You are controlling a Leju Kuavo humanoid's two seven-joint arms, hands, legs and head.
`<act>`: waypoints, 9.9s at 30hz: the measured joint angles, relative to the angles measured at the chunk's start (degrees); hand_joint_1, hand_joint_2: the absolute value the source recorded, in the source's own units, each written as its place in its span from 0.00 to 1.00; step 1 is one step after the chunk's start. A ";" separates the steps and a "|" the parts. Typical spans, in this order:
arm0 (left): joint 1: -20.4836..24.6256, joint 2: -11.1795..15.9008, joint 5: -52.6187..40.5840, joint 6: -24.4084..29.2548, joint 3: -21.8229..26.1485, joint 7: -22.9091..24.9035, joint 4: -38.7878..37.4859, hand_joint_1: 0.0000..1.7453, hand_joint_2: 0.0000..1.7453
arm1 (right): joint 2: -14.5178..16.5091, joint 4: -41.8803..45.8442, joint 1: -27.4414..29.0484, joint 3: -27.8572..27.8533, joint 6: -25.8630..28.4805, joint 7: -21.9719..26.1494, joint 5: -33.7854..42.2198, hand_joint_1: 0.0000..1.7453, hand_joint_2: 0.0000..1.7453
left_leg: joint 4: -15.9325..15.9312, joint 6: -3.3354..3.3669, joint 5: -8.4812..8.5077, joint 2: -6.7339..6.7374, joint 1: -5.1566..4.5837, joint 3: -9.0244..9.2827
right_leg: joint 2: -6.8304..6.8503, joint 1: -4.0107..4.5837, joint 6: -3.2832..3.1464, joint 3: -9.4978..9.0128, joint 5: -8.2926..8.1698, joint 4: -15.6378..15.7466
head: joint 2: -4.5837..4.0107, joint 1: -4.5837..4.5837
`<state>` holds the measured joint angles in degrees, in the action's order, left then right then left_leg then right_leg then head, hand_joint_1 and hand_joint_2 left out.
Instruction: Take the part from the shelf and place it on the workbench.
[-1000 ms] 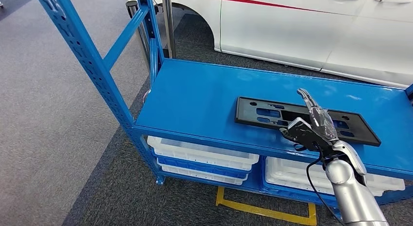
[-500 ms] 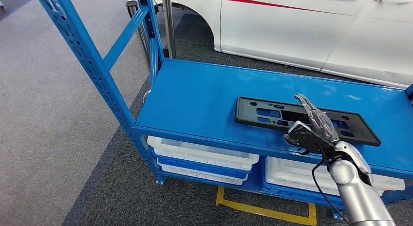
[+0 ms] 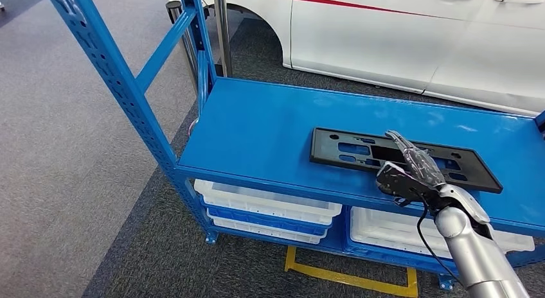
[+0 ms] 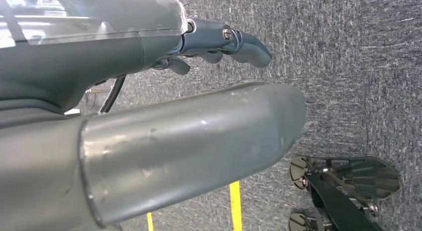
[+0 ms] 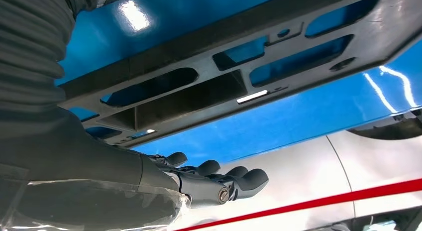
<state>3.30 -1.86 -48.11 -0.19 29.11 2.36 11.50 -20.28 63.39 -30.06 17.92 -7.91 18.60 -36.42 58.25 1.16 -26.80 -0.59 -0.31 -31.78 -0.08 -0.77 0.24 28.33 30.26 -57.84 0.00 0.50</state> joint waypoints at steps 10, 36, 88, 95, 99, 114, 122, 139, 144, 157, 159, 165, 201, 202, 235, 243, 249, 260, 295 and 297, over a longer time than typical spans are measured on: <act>0.17 0.00 -0.88 -0.13 0.12 0.24 0.00 0.00 0.00 | 1.25 -4.17 -0.33 0.54 9.89 -2.24 -5.80 0.00 1.00 | -0.01 0.00 0.00 0.00 0.00 -0.02 | 0.00 0.00 0.00 -0.01 0.00 0.00 | 0.00 0.00; 0.71 -0.02 -3.17 -0.35 0.46 1.15 0.00 0.00 0.00 | 9.11 -13.95 -0.88 0.69 24.21 -6.62 -18.11 0.98 1.00 | -0.01 0.00 0.01 -0.01 0.00 -0.01 | 0.01 0.00 0.00 -0.01 0.00 -0.01 | 0.00 0.00; -0.39 -0.84 -1.29 -0.21 8.58 -0.83 0.00 0.00 1.00 | 11.22 5.22 3.69 1.18 29.77 -4.15 -21.32 0.98 1.00 | -1.14 1.35 0.65 0.20 0.13 0.30 | 0.02 -0.32 0.83 0.81 1.27 -1.38 | 0.00 0.00; -0.34 -1.10 -2.96 -0.43 8.79 -0.48 0.00 0.00 1.00 | 8.62 11.59 7.42 0.77 30.09 -4.11 -21.13 0.98 1.00 | -0.96 1.57 0.71 0.11 0.37 0.32 | 0.06 -0.68 1.22 7.73 2.08 -12.14 | 0.00 -0.04; -0.27 -1.18 -3.55 -0.49 8.79 -0.18 0.00 0.00 1.00 | 6.72 14.70 9.84 -0.82 30.29 -4.04 -20.61 0.98 1.00 | 0.65 0.55 0.02 -0.29 0.28 -0.59 | -0.01 -0.53 0.95 4.28 -2.28 -2.83 | 0.00 -0.03; 0.10 -1.13 -4.00 -0.33 8.79 0.35 0.00 0.00 1.00 | 6.02 16.74 11.25 -2.38 30.26 -3.47 -20.53 0.98 1.00 | 0.29 -1.18 -3.45 0.13 0.56 3.75 | 0.62 -0.55 -0.05 8.65 -6.05 -2.56 | 0.00 0.02; 0.27 -1.19 -4.43 -0.32 8.79 0.39 0.00 0.00 1.00 | 5.80 16.74 11.39 -3.17 29.70 -2.16 -18.69 0.98 1.00 | -0.93 1.69 1.01 0.50 0.40 -0.25 | 0.26 -0.53 1.51 12.58 3.19 -13.57 | 0.00 -0.05; 0.25 -1.33 -4.62 -0.13 9.12 0.39 0.00 0.00 1.00 | 5.60 17.05 10.90 -4.15 28.45 -0.97 -16.57 0.98 1.00 | 15.59 -2.64 -6.21 0.25 1.09 -8.33 | 0.87 -0.43 -1.60 7.35 -5.86 -0.78 | 0.00 0.22; 0.64 -1.32 -4.78 0.05 9.14 0.33 0.00 0.00 1.00 | 5.60 17.13 10.91 -4.40 28.32 -0.52 -16.25 0.98 1.00 | 2.22 -2.71 -3.54 0.06 1.54 2.97 | 0.98 -0.88 0.13 11.21 -8.38 -2.36 | 0.00 0.21; 0.83 -1.34 -5.68 0.38 9.61 -0.04 0.00 0.00 1.00 | 5.50 16.70 10.97 -4.65 27.48 -0.32 -15.72 0.98 1.00 | -0.11 0.82 3.85 0.51 0.61 -5.29 | 0.31 -0.85 1.68 7.99 -1.87 -13.02 | 0.00 0.16; 0.84 -1.42 -6.17 0.48 9.66 -0.40 0.00 0.00 1.00 | 5.50 16.67 10.76 -4.66 27.06 -0.50 -15.49 0.98 1.00 | 0.44 0.31 4.61 0.51 0.46 -6.32 | 0.36 -0.47 0.94 2.08 -0.56 -5.42 | 0.00 0.18; 1.04 -1.53 -6.54 0.22 9.69 -0.58 0.00 0.00 1.00 | 5.54 16.29 10.08 -4.64 25.62 -1.04 -14.72 0.98 1.00 | 3.24 -1.71 3.18 0.72 0.76 -7.99 | 0.21 -0.33 -1.16 -0.02 -0.02 0.32 | 0.00 0.22; 0.73 -1.76 -6.37 -0.29 10.60 -1.40 0.00 0.00 1.00 | 5.53 14.77 9.37 -4.56 23.90 -1.30 -13.71 0.98 1.00 | 14.73 -1.83 -5.88 0.74 1.11 -7.03 | -2.44 -0.06 -1.28 6.69 -4.23 -1.82 | 0.00 0.39; 0.73 -1.76 -6.37 -0.29 10.63 -1.42 0.00 0.00 1.00 | 5.53 14.74 9.33 -4.56 23.81 -1.30 -13.67 0.98 1.00 | 11.40 -1.48 -3.60 0.27 1.06 -5.64 | -3.21 0.00 -1.27 6.65 -4.22 -1.89 | 0.00 0.39; -0.13 -2.04 -9.20 -0.81 11.85 -1.99 0.00 0.00 1.00 | 6.76 19.82 12.06 -2.84 21.91 -3.21 -14.67 0.98 1.00 | 2.74 -1.46 -1.11 -3.08 1.43 -1.11 | -5.07 0.02 -1.26 7.57 -4.98 -2.11 | 0.00 0.20; 0.57 -2.18 -10.68 -0.78 11.36 -2.28 0.00 0.00 1.00 | 6.71 22.12 13.07 -2.73 20.70 -4.18 -13.85 0.98 1.00 | -1.11 0.43 0.06 0.29 1.48 0.41 | -1.14 -0.25 1.33 12.62 -0.61 -10.42 | 0.00 -0.14; 0.70 -2.25 -10.71 -0.72 11.37 -3.26 0.00 0.00 1.00 | 6.71 22.66 13.68 -2.73 20.29 -4.16 -13.52 0.98 1.00 | -0.56 -0.12 -0.69 4.70 1.20 0.47 | 2.11 -0.37 1.69 9.84 -3.71 -6.71 | 0.00 -0.15; 1.11 -2.24 -10.61 -1.06 11.53 -1.74 0.02 0.00 1.00 | 5.13 27.91 18.59 -5.34 21.44 -3.83 -11.68 0.98 1.00 | 15.50 -2.30 -9.73 1.02 1.22 -5.85 | -1.50 0.14 -1.77 7.40 -5.02 -1.30 | 0.00 -0.04; 1.88 -1.63 -11.98 -1.38 12.95 -0.28 0.02 0.00 1.00 | 3.68 28.11 19.27 -7.97 19.69 -2.32 -10.81 0.98 1.00 | 5.69 -1.05 -2.20 -1.63 1.05 -2.82 | -4.79 0.50 -1.74 7.36 -4.88 -1.78 | 0.00 -0.32; 1.98 -1.55 -12.14 -1.46 12.98 0.00 0.02 0.00 1.00 | 3.42 27.77 18.26 -7.97 19.64 -3.09 -12.61 0.98 1.00 | 1.21 -0.65 -0.90 -3.34 1.01 -1.03 | -6.12 0.33 -1.23 7.84 -5.00 -2.01 | 0.00 -0.33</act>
<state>5.28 -3.41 -60.24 -1.64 42.10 2.37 11.52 -16.86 91.16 -11.80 9.94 11.74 15.51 -49.03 59.45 0.52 -27.70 -3.93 0.69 -32.81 -6.20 -0.44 -0.99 36.17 25.26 -59.85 0.00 0.17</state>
